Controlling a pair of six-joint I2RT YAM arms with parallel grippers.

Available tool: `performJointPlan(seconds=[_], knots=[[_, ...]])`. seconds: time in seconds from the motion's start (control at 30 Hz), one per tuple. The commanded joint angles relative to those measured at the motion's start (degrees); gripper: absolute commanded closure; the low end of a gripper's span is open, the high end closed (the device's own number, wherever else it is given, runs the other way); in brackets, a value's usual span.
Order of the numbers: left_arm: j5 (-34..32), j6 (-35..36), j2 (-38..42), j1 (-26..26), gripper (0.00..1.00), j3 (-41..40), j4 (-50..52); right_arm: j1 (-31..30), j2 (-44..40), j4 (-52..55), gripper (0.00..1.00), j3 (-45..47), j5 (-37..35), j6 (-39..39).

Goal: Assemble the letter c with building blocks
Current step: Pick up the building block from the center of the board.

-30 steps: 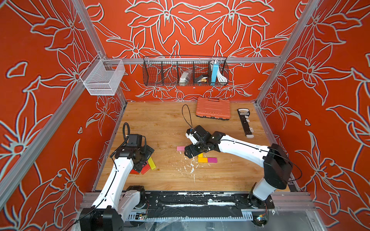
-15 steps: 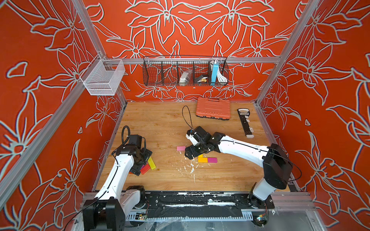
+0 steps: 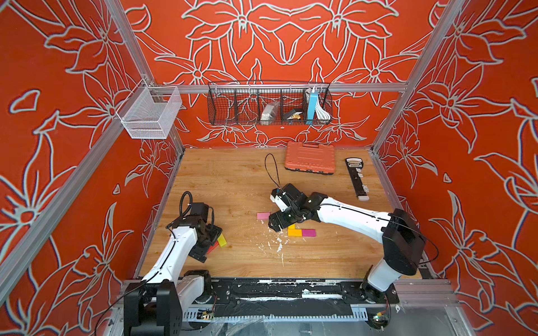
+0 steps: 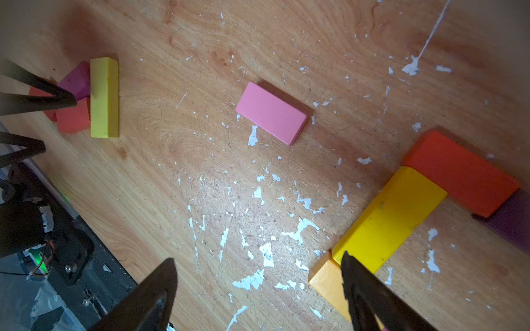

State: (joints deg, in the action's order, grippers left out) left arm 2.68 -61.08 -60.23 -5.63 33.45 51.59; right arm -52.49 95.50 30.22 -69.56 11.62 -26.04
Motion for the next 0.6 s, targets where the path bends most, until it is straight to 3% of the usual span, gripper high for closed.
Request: performJointPlan(seconds=[0.0,0.57], knots=[[-0.2,-0.7,-0.5,-0.3,0.10,-1.0,-1.0,0.1,0.4,1.0,0.08,-0.6,-1.4,0.6],[-0.6,0.1,-1.6,-0.3,0.22,-2.1,-1.7,0.1,0.9,1.8,0.08,-1.1,-2.3,-0.1]])
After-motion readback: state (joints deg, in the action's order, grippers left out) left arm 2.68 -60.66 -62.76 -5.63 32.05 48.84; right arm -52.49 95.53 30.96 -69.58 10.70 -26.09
